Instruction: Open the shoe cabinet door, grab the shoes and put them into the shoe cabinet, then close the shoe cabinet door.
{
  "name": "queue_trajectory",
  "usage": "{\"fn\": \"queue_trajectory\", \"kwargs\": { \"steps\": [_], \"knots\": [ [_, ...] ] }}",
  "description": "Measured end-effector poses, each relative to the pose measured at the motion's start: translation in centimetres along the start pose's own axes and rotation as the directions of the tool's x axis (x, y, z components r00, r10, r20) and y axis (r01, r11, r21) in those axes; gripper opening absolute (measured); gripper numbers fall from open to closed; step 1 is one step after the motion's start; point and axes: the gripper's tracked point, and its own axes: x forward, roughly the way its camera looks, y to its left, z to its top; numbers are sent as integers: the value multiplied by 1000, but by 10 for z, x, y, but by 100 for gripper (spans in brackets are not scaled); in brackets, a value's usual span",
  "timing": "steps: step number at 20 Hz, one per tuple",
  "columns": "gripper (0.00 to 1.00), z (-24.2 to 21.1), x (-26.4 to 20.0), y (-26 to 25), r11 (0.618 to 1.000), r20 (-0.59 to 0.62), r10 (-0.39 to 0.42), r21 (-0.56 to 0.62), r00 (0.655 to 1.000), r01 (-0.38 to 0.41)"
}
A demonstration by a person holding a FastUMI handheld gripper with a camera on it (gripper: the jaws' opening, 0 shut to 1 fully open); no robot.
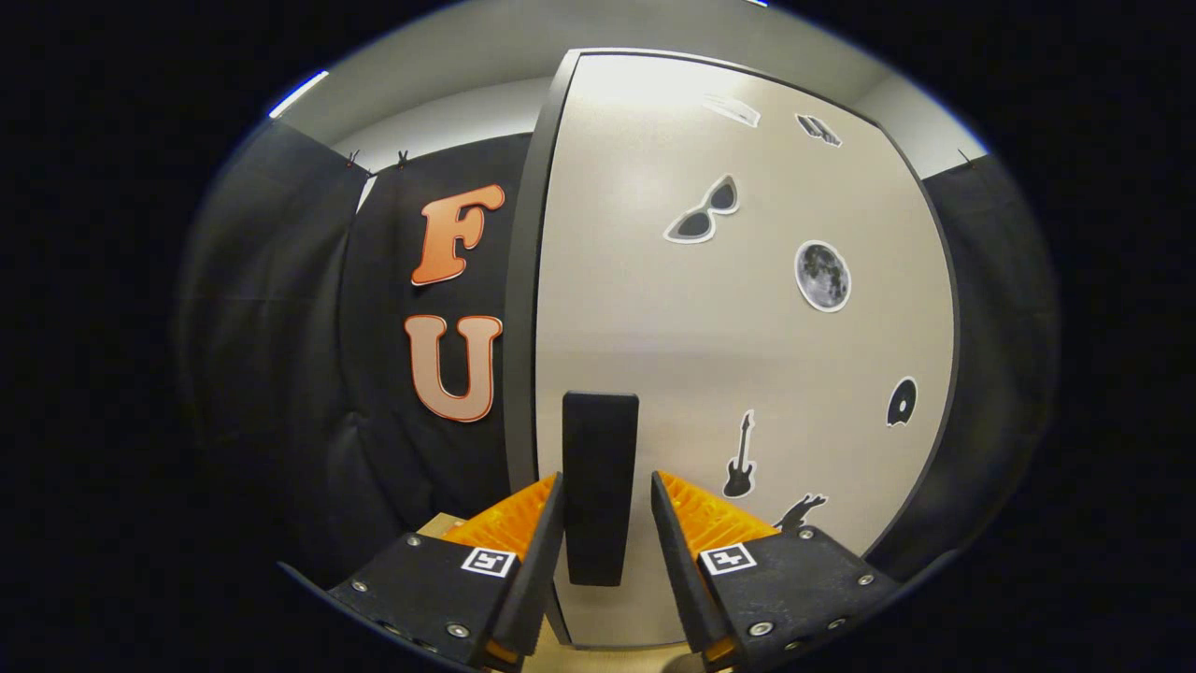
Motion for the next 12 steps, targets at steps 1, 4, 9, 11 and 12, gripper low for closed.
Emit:
{"fn": "queue_trajectory", "kwargs": {
  "steps": [1, 4, 9, 11, 12],
  "knots": [
    [50, 0, 2, 2, 1000, 1, 3, 6, 1000, -3],
    [40, 1, 2, 2, 1000, 26, -30, -4, 999, 30],
    [36, 0, 2, 3, 999, 15, -37, -2, 999, 37],
    [33, -2, 1, 3, 1000, -1, -18, 20, 1000, 18],
    [32, -2, 0, 3, 999, -9, -10, 39, 1000, 10]
  ]
}}
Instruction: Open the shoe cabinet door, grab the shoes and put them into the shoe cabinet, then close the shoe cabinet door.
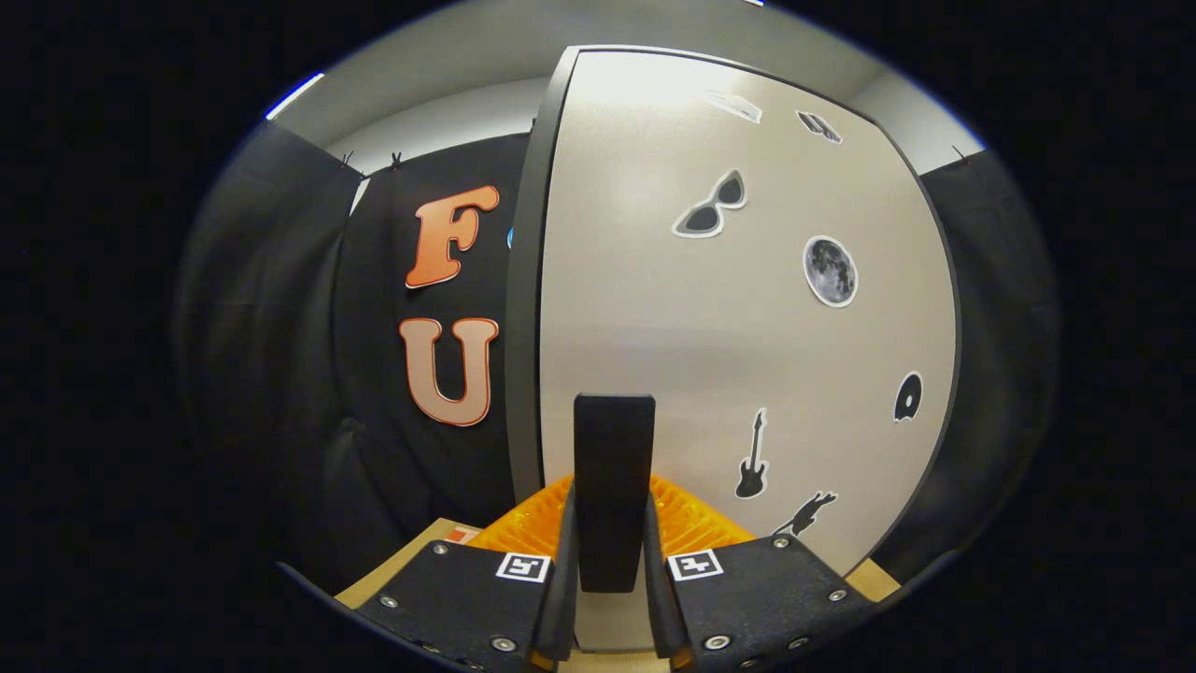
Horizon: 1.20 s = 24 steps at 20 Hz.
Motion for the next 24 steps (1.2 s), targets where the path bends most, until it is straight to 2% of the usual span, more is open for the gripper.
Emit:
{"fn": "queue_trajectory", "kwargs": {
  "steps": [8, 19, 24],
  "knots": [
    [24, -1, -23, -1, 999, -18, 26, 25, 999, -26],
    [24, -6, -125, -46, 999, -41, -26, 35, 999, 27],
    [22, -5, -161, -71, 998, -31, 27, 51, 999, -26]
  ]
}}
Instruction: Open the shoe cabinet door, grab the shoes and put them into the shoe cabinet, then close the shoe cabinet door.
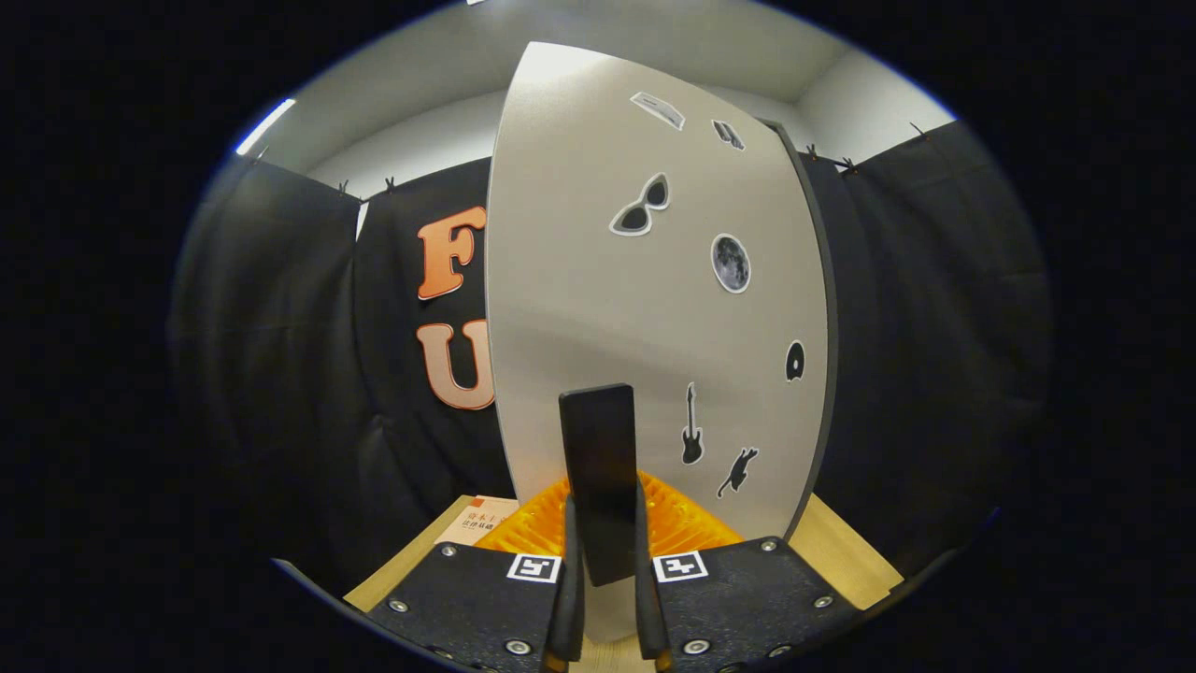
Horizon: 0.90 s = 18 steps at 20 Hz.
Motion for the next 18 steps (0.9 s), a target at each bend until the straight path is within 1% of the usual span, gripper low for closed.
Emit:
{"fn": "queue_trajectory", "kwargs": {
  "steps": [3, 5, 11, 17, 18],
  "knots": [
    [22, -1, -23, -22, 999, -11, 35, -5, 999, -35],
    [22, 2, -38, -35, 998, 3, 54, -8, 999, -54],
    [21, 2, -79, -91, 996, 7, 89, 18, 996, -89],
    [21, 5, -104, -144, 998, 18, 59, -9, 998, -59],
    [21, 4, -114, -157, 999, 17, 51, -11, 999, -51]
  ]
}}
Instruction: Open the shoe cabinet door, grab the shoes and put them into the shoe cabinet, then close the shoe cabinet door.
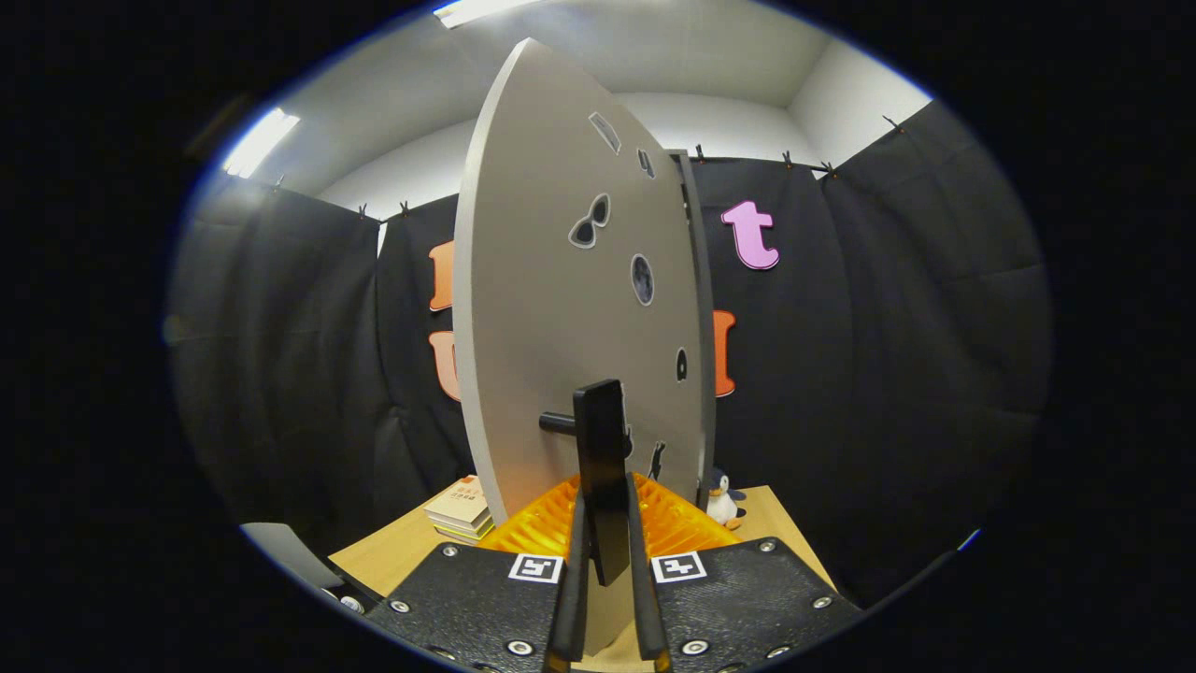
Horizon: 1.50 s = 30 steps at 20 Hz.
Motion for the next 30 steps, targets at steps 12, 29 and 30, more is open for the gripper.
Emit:
{"fn": "queue_trajectory", "kwargs": {
  "steps": [12, 29, 30],
  "knots": [
    [14, -3, -24, -102, 989, -12, -149, -13, 989, 148],
    [15, 0, -53, -124, 912, -25, -409, -52, 912, 407],
    [15, 1, -56, -122, 903, -19, -429, -48, 903, 427]
  ]
}}
